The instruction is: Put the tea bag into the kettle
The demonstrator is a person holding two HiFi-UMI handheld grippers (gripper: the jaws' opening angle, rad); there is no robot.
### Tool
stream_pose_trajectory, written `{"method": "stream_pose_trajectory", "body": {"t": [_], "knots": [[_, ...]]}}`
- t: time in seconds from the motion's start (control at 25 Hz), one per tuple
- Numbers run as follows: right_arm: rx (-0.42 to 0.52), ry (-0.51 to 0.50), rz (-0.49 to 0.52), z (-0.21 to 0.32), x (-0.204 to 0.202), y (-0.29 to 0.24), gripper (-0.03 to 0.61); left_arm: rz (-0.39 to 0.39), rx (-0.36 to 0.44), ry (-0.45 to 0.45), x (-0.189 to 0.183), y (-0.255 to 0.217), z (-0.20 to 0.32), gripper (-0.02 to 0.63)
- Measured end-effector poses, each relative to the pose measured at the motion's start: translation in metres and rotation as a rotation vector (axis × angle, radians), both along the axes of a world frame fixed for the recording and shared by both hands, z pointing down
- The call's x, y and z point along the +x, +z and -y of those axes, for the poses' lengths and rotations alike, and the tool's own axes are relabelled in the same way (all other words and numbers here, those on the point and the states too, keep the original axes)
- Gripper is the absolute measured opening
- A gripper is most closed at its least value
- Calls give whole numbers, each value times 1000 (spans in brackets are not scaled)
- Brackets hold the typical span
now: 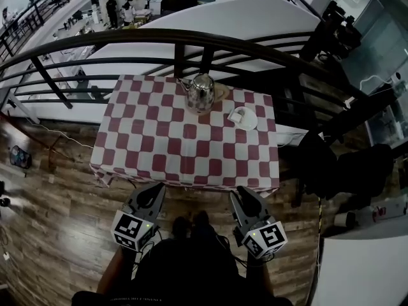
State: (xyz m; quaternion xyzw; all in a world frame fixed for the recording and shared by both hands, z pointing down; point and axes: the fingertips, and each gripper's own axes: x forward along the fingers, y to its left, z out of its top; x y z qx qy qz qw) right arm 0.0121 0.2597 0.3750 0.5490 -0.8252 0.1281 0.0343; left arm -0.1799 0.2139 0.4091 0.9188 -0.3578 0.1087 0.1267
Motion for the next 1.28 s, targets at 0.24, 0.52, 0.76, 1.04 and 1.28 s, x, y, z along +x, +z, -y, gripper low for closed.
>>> {"method": "stream_pose_trajectory", "body": {"t": [0.24,0.52,0.76,1.04,1.28], "knots": [[2,26,-5,17,7,-1,106,7,-8,17,5,8,20,5],[-2,41,-10,52,25,8,106,22,-11,20,21,19,57,5],[-10,39,-11,97,45,15,106,41,6,22,40,22,109,5],[-35,20,17,161,72,23,106,52,14,22,72,25,176,5],[-55,0,23,211,94,27,106,72,20,33,105,21,233,5]]}}
